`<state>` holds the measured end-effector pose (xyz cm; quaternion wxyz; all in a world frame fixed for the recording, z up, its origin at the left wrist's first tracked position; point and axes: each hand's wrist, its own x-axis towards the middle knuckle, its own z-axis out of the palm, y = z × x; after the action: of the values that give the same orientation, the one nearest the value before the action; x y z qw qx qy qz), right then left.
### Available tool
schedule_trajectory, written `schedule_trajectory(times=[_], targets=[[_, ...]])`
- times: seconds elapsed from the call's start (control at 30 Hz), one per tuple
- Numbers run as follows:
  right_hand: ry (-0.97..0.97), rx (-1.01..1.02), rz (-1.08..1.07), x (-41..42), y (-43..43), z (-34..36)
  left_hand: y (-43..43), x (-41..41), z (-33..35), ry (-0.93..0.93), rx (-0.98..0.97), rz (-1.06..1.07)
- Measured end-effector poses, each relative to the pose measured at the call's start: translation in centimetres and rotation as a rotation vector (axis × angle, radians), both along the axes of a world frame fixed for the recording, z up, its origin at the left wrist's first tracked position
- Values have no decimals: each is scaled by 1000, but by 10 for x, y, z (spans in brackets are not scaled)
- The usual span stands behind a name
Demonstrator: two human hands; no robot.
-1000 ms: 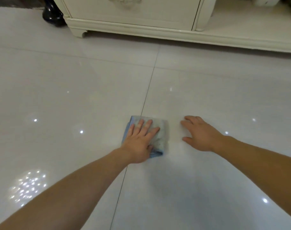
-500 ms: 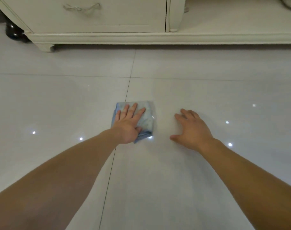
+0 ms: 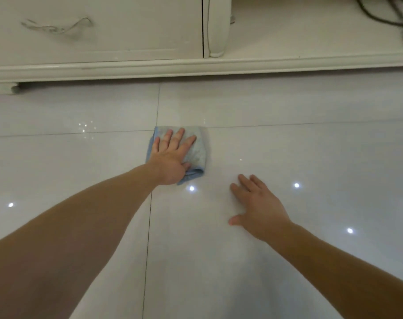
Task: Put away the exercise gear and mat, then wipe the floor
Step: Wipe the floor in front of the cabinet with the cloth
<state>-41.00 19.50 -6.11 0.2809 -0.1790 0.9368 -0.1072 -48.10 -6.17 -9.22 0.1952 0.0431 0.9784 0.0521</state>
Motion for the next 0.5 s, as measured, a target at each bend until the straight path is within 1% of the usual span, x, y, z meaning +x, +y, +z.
schedule_trajectory(times=[0.17,0.3,0.5], targets=[[-36,40,14,-1,-2,7,1,-2,3,-22,-10,-12],[-37,12,3,1,2,2,3,-9,1,-2,-9,-1],[0,-61,100,-3,14,-2,20,-27,-3,-9,-50,134]])
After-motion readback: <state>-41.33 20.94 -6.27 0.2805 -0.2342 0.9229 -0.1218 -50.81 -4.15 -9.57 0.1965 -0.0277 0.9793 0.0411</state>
